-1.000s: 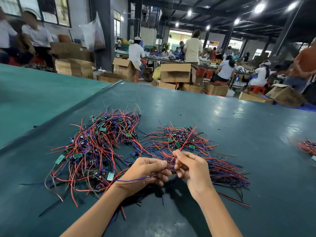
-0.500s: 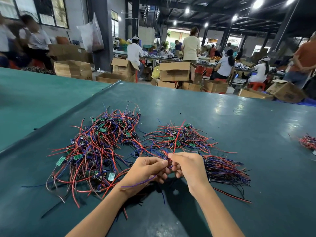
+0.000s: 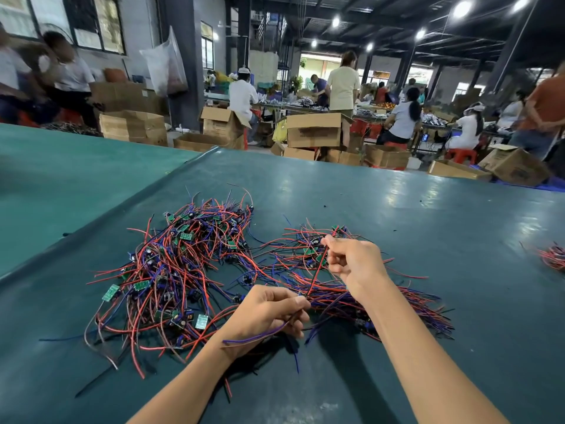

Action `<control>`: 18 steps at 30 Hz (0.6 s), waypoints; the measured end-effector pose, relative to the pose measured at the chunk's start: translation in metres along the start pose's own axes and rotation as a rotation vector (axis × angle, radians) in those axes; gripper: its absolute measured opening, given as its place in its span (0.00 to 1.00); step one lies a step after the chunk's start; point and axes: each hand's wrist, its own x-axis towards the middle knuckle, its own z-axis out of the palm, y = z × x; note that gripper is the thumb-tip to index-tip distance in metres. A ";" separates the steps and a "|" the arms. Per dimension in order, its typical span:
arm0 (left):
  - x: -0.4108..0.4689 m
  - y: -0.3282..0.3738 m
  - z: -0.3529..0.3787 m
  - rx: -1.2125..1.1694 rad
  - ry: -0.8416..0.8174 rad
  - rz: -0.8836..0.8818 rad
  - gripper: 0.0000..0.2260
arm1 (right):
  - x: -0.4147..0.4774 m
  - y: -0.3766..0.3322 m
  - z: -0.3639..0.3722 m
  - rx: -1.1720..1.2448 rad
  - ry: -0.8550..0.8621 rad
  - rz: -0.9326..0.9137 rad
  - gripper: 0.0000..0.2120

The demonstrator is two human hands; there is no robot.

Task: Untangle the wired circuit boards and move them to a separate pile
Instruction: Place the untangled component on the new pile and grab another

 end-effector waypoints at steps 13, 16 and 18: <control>0.007 -0.004 -0.008 -0.113 0.068 0.099 0.14 | 0.018 -0.039 0.005 -0.092 0.153 -0.142 0.14; 0.012 0.002 -0.011 -0.177 0.216 0.140 0.13 | -0.001 -0.029 0.001 -0.255 0.165 -0.270 0.17; 0.015 0.008 -0.015 -0.258 0.282 0.166 0.15 | -0.020 -0.013 -0.001 -0.323 0.020 -0.252 0.17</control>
